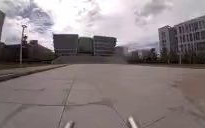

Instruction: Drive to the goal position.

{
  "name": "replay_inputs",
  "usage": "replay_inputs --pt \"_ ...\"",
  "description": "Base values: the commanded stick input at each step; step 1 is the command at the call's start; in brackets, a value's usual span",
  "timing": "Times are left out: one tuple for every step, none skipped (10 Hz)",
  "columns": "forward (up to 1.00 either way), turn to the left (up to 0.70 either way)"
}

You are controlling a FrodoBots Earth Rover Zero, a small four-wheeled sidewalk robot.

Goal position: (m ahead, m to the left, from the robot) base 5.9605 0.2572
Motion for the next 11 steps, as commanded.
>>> replay_inputs --pt "1.0 0.01" --pt "1.0 0.01" --pt "1.0 0.01" --pt "1.0 0.01" --pt "1.0 0.01" --pt "1.0 0.29" --pt "1.0 0.39" --pt "1.0 0.41" --pt "1.0 0.41" --pt "1.0 0.41" --pt "1.0 0.37"
